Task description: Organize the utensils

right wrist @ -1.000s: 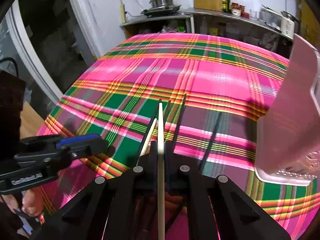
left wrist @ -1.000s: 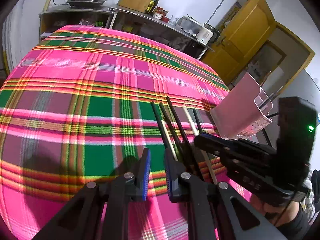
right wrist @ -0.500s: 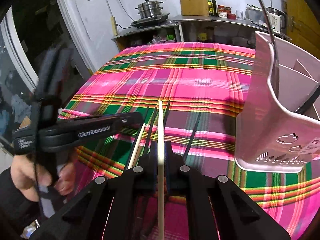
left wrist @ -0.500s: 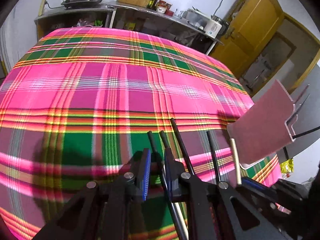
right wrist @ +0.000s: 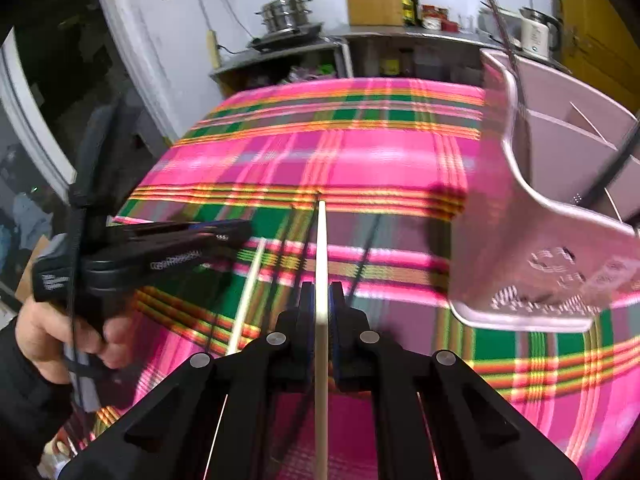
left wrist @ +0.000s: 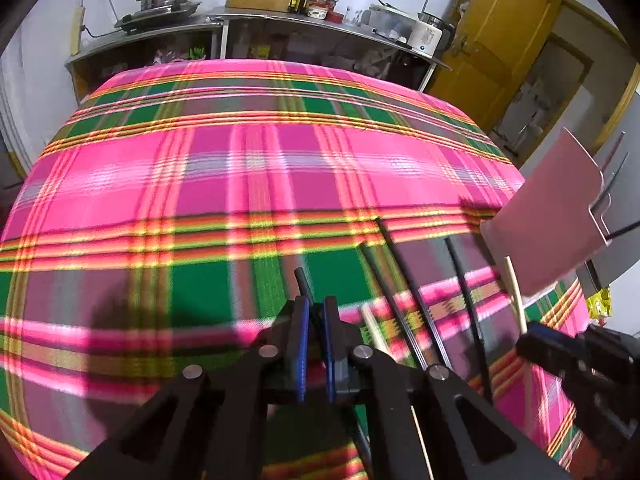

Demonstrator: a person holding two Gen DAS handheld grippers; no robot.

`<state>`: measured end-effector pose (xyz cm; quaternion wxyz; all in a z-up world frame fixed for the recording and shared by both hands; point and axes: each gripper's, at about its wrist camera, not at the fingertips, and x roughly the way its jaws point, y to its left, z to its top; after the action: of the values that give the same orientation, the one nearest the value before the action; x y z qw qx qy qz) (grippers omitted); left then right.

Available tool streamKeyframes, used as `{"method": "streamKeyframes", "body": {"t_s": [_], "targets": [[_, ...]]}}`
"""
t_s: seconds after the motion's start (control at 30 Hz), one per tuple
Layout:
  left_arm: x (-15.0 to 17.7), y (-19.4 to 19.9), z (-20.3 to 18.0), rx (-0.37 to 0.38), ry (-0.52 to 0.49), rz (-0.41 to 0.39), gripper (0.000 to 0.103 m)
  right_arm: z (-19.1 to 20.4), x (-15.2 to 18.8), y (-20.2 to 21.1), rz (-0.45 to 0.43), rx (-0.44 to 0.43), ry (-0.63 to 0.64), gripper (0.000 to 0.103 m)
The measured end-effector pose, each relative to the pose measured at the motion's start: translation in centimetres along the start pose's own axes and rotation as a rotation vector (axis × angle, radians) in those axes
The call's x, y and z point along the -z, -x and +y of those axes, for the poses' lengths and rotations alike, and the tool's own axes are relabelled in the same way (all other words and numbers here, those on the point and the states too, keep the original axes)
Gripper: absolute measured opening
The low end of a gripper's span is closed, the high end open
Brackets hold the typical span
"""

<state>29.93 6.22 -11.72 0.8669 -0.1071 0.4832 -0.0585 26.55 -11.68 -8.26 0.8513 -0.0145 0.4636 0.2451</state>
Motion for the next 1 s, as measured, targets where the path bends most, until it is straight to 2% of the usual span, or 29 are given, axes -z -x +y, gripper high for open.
{"method": "streamKeyframes", "body": {"t_s": [0.27,0.4,0.8,1.0], "targets": [[2.6,1.9,0.8,0.011,0.004,0.007,0.006,-2.4,3.1,0.2,0.055,0.089,-0.074,0.007],[3.4,2.5,0.8,0.016,0.014,0.013,0.006,-3.3,3.9,0.1,0.076,0.092,-0.092,0.007],[4.3,3.0,0.9,0.035,0.079,0.024,0.014,-3.3,2.3,-1.2,0.098,0.11,-0.027,0.01],[4.0,2.7,0.6,0.023,0.06,0.02,0.014,-3.3,1.8,-1.7,0.113,0.105,-0.016,0.01]]}}
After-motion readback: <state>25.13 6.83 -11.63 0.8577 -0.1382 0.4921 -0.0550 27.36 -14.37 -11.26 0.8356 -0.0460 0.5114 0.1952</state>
